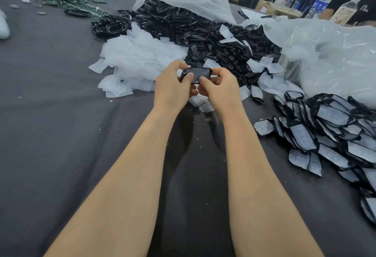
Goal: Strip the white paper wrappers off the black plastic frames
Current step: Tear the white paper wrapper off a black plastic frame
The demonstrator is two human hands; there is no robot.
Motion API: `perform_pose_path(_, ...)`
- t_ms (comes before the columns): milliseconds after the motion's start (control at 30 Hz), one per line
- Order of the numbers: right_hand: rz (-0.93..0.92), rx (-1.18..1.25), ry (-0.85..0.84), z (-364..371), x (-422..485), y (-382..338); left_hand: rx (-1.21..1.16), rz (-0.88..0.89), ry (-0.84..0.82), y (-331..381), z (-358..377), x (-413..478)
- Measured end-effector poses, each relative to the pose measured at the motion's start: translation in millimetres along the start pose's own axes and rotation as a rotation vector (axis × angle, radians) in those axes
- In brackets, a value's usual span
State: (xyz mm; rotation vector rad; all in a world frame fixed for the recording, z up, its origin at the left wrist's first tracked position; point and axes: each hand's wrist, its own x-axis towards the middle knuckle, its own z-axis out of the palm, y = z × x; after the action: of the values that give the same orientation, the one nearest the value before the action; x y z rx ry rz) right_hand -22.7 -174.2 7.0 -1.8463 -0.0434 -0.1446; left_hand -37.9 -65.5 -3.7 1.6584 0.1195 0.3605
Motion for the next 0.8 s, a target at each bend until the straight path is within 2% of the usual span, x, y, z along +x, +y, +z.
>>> perform_pose_path(267,-0.037,-0.100,0.042,2.9,0.8,0.8,0.042,0.028,-0.017,-0.8,-0.6,-0.6)
perform_pose_path(800,0.035,0.085,0.076,1.7,3.1,1.7,-0.010,-0.010,-0.043,0.1,-0.9,-0.2)
